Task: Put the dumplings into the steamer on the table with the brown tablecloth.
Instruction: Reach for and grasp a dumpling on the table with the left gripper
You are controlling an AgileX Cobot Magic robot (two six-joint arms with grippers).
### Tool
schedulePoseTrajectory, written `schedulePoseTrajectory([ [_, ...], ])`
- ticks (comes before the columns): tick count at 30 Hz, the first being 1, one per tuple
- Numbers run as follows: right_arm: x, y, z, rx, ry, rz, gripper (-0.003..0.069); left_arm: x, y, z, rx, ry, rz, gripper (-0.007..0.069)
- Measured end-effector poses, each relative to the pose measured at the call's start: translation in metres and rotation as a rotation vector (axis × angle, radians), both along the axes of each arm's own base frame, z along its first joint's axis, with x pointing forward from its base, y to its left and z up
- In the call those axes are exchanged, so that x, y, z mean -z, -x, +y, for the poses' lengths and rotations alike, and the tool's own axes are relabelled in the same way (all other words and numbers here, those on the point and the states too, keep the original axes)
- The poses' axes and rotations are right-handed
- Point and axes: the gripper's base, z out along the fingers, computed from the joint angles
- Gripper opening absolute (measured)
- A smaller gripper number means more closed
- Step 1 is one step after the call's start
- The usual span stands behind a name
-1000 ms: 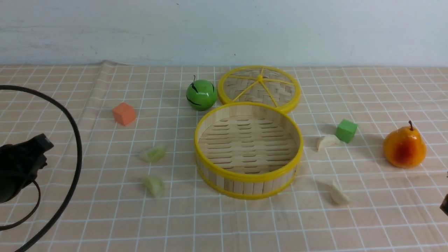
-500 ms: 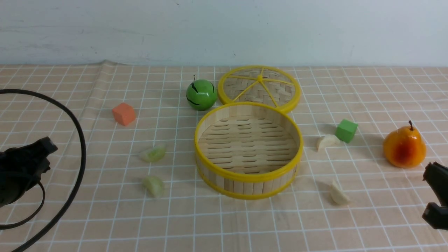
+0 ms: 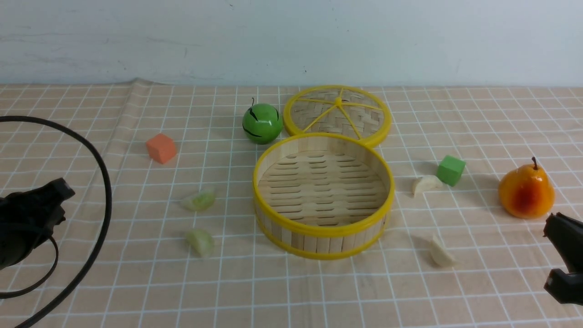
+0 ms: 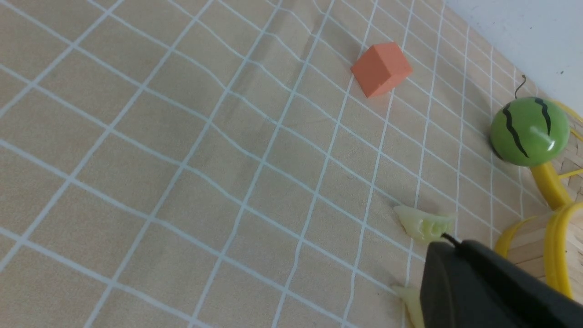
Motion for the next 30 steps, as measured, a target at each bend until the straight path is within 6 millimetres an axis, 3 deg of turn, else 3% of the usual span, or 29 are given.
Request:
schedulePoseTrajectory([
  [20,0.001,0.000,0.000,-0.005,0.012,0.005,0.0026,0.000,0.000,0.000,-0.002,0.004,0.000,-0.0013],
  [24,-0.001,-0.002,0.001,-0.025,0.092,0.121,0.0027,0.000,0.000,0.000,-0.002,0.004,-0.001,-0.0012],
  [30,-0.029,-0.016,0.000,-0.005,0.210,0.458,0.0029,-0.009,0.000,-0.009,0.032,-0.054,0.155,-0.0012],
])
